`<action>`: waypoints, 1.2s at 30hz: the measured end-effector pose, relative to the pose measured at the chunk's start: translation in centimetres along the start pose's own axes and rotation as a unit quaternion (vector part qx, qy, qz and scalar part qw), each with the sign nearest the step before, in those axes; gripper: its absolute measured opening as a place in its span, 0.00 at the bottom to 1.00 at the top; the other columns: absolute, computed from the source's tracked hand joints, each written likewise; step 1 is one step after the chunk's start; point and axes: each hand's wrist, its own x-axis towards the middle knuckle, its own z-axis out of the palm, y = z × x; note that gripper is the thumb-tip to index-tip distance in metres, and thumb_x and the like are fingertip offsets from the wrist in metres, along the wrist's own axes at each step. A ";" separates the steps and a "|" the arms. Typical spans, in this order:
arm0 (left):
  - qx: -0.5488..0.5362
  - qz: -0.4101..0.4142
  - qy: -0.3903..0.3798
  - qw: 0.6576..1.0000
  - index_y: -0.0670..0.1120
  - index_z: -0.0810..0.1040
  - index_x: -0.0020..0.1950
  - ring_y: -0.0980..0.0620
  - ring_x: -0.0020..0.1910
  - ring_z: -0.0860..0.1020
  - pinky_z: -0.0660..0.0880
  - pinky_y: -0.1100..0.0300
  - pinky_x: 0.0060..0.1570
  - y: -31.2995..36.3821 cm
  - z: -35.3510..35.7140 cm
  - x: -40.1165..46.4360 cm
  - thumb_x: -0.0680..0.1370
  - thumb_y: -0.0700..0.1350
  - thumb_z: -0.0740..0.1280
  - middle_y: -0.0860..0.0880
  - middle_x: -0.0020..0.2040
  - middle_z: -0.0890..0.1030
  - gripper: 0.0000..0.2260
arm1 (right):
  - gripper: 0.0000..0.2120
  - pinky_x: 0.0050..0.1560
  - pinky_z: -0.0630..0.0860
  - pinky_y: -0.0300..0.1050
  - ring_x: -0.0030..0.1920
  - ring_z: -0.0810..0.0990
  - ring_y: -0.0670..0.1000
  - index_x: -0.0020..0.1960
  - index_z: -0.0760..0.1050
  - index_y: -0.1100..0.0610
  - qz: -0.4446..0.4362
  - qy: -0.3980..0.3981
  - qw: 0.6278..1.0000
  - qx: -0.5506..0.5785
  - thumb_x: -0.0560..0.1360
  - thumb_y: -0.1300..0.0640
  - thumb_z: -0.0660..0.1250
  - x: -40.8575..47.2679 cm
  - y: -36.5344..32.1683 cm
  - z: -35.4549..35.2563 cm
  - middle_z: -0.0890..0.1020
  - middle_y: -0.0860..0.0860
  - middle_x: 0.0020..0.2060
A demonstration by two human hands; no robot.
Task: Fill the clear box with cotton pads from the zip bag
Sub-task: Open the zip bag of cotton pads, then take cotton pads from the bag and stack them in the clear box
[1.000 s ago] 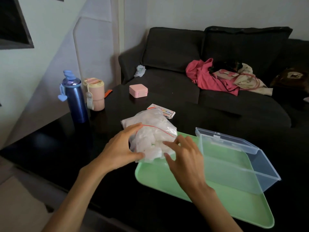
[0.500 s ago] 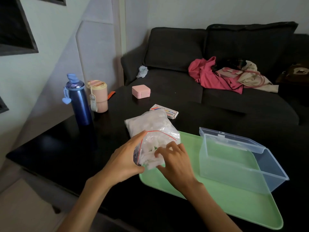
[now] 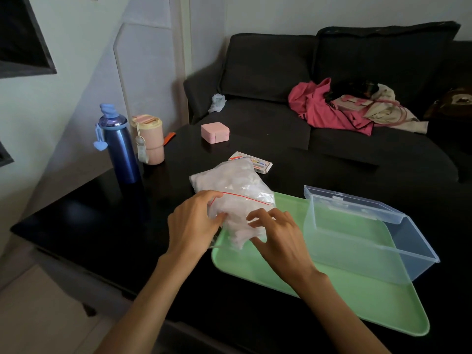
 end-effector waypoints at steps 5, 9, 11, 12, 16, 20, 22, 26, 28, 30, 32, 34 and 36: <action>0.016 -0.019 0.033 0.999 0.58 0.77 0.54 0.49 0.49 0.80 0.66 0.60 0.38 0.5 0.2 0.2 0.72 0.54 0.71 0.55 0.49 0.82 0.12 | 0.17 0.38 0.70 0.43 0.41 0.78 0.53 0.46 0.80 0.49 -0.039 -0.031 0.999 -0.018 0.59 0.59 0.77 0.0 0.3 -0.5 0.83 0.43 0.37; 0.018 -0.019 0.030 0.999 0.57 0.75 0.49 0.50 0.46 0.80 0.66 0.60 0.36 0.6 0.2 0.1 0.70 0.53 0.73 0.56 0.46 0.81 0.11 | 0.16 0.41 0.63 0.39 0.41 0.77 0.54 0.47 0.82 0.49 -0.060 -0.062 0.996 -0.028 0.60 0.57 0.74 0.1 -0.2 -0.2 0.82 0.44 0.38; 0.019 -0.012 0.025 0.999 0.57 0.74 0.48 0.50 0.46 0.80 0.66 0.60 0.36 0.6 0.2 0.2 0.70 0.52 0.72 0.56 0.46 0.80 0.10 | 0.13 0.42 0.65 0.40 0.43 0.77 0.54 0.47 0.82 0.51 -0.063 -0.078 0.995 0.000 0.62 0.57 0.74 0.3 -0.3 -0.6 0.80 0.46 0.40; 0.018 -0.008 0.022 1.000 0.57 0.74 0.48 0.50 0.46 0.80 0.65 0.60 0.36 0.5 0.1 0.3 0.70 0.52 0.72 0.56 0.46 0.80 0.10 | 0.12 0.43 0.68 0.41 0.44 0.76 0.54 0.47 0.82 0.52 -0.049 -0.082 0.995 0.034 0.64 0.57 0.73 0.5 -0.3 -1.1 0.80 0.48 0.42; 0.011 0.006 -0.010 1.000 0.57 0.77 0.48 0.49 0.49 0.77 0.68 0.59 0.39 0.3 -0.6 0.4 0.68 0.53 0.75 0.55 0.44 0.75 0.11 | 0.09 0.51 0.74 0.39 0.48 0.79 0.49 0.52 0.76 0.55 0.131 -0.076 0.940 0.305 0.72 0.58 0.69 1.4 0.3 -3.8 0.81 0.48 0.47; -0.058 0.050 -0.058 0.995 0.54 0.81 0.47 0.50 0.57 0.75 0.72 0.53 0.55 0.7 -1.8 0.7 0.67 0.44 0.76 0.55 0.52 0.80 0.11 | 0.09 0.47 0.79 0.40 0.47 0.82 0.49 0.54 0.78 0.60 0.314 -0.070 0.734 0.598 0.74 0.63 0.66 1.7 1.5 -6.2 0.84 0.53 0.47; -0.173 0.064 -0.039 0.982 0.52 0.82 0.47 0.57 0.56 0.76 0.73 0.60 0.56 2.1 -2.3 0.8 0.71 0.40 0.73 0.58 0.52 0.81 0.09 | 0.12 0.47 0.79 0.39 0.46 0.83 0.48 0.53 0.79 0.60 0.361 -0.072 0.643 0.671 0.70 0.60 0.68 1.4 2.0 -7.1 0.84 0.53 0.47; -0.331 -0.009 -0.125 0.935 0.56 0.80 0.45 0.68 0.46 0.77 0.72 0.66 0.44 6.7 -2.3 0.4 0.76 0.55 0.65 0.62 0.45 0.81 0.06 | 0.15 0.47 0.79 0.39 0.50 0.83 0.49 0.54 0.79 0.61 0.359 -0.062 0.602 0.710 0.68 0.59 0.69 1.1 2.5 -7.8 0.83 0.55 0.52; -0.318 -0.016 -0.195 0.927 0.57 0.78 0.46 0.68 0.44 0.78 0.73 0.63 0.45 8.1 -1.1 0.0 0.74 0.63 0.63 0.60 0.44 0.81 0.12 | 0.17 0.48 0.78 0.38 0.51 0.83 0.49 0.57 0.78 0.61 0.341 -0.056 0.632 0.694 0.69 0.58 0.68 1.0 2.8 -8.1 0.83 0.55 0.52; -0.315 -0.002 -0.194 0.929 0.55 0.78 0.48 0.63 0.44 0.80 0.73 0.62 0.45 9.0 0.3 -0.6 0.76 0.63 0.62 0.57 0.44 0.82 0.13 | 0.14 0.49 0.79 0.39 0.50 0.83 0.48 0.56 0.79 0.60 0.340 -0.035 0.659 0.670 0.71 0.59 0.67 0.8 3.2 -8.2 0.84 0.53 0.50; -0.282 0.025 -0.176 0.943 0.53 0.76 0.52 0.56 0.45 0.80 0.73 0.58 0.47 9.5 1.3 -0.9 0.79 0.59 0.58 0.54 0.45 0.81 0.13 | 0.09 0.52 0.79 0.40 0.49 0.82 0.46 0.54 0.79 0.58 0.346 -0.017 0.679 0.647 0.75 0.62 0.64 0.5 3.4 -8.2 0.85 0.52 0.47; -0.205 0.063 -0.154 0.964 0.51 0.75 0.54 0.51 0.46 0.78 0.73 0.54 0.48 10.0 2.2 -1.0 0.81 0.56 0.54 0.51 0.45 0.80 0.14 | 0.09 0.49 0.79 0.37 0.46 0.82 0.44 0.52 0.78 0.57 0.351 0.000 0.699 0.624 0.77 0.64 0.61 0.5 3.3 -8.0 0.85 0.50 0.45; -0.150 0.099 -0.134 0.974 0.49 0.75 0.54 0.48 0.44 0.77 0.72 0.52 0.44 10.6 3.0 -1.0 0.82 0.52 0.54 0.50 0.43 0.80 0.13 | 0.10 0.41 0.75 0.32 0.41 0.80 0.43 0.50 0.76 0.54 0.378 0.017 0.727 0.574 0.78 0.64 0.58 0.9 3.1 -7.6 0.82 0.48 0.42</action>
